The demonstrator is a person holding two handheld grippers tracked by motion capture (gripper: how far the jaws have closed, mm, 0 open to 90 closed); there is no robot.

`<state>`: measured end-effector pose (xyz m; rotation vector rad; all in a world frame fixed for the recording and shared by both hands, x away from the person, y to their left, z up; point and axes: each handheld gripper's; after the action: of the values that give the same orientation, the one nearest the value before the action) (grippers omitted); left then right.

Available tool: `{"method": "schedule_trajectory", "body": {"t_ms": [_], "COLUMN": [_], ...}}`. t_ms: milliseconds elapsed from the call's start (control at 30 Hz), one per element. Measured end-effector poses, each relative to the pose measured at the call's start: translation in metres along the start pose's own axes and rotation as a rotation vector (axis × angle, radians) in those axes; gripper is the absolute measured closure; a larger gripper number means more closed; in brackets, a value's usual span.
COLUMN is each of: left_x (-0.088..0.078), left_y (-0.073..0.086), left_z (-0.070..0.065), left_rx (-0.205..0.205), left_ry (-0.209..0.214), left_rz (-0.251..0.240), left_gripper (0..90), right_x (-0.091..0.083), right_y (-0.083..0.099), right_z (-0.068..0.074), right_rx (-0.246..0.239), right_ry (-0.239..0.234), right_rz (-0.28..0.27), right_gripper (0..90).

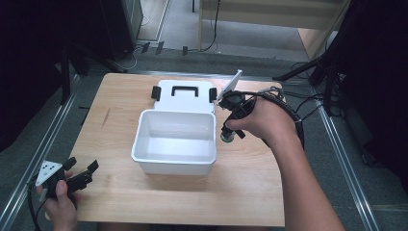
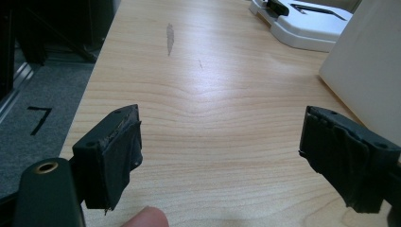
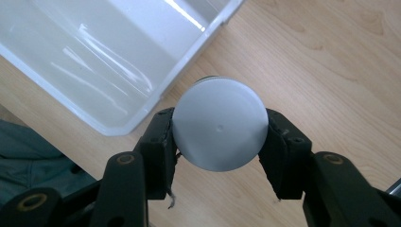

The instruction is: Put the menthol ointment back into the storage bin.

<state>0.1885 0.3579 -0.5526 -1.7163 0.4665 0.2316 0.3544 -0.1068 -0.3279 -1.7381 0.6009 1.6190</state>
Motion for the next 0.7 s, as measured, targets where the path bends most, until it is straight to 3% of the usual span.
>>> {"method": "schedule_trajectory", "body": {"t_ms": [533,700], "left_x": [0.000,0.000], "left_y": [0.000,0.000], "left_z": [0.001,0.001], "left_rx": [-0.005,-0.006], "left_ry": [0.005,0.004], "left_rz": [-0.001,-0.001], "left_gripper": [14.4,14.4], "right_x": [0.000,-0.001], "right_y": [-0.022,-0.030], "right_z": [0.025,0.035], "right_rx": [-0.034,-0.073], "right_ry": [-0.022,-0.012], "right_rz": [-0.010,-0.007], "right_gripper": [51.1,51.1]}}
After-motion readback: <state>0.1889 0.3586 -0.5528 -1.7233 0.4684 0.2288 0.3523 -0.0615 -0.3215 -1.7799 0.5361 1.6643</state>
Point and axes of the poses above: each handheld gripper's, and its own axes: x roughly forward along the jaws, y roughly out of its underside, z roughly to its left
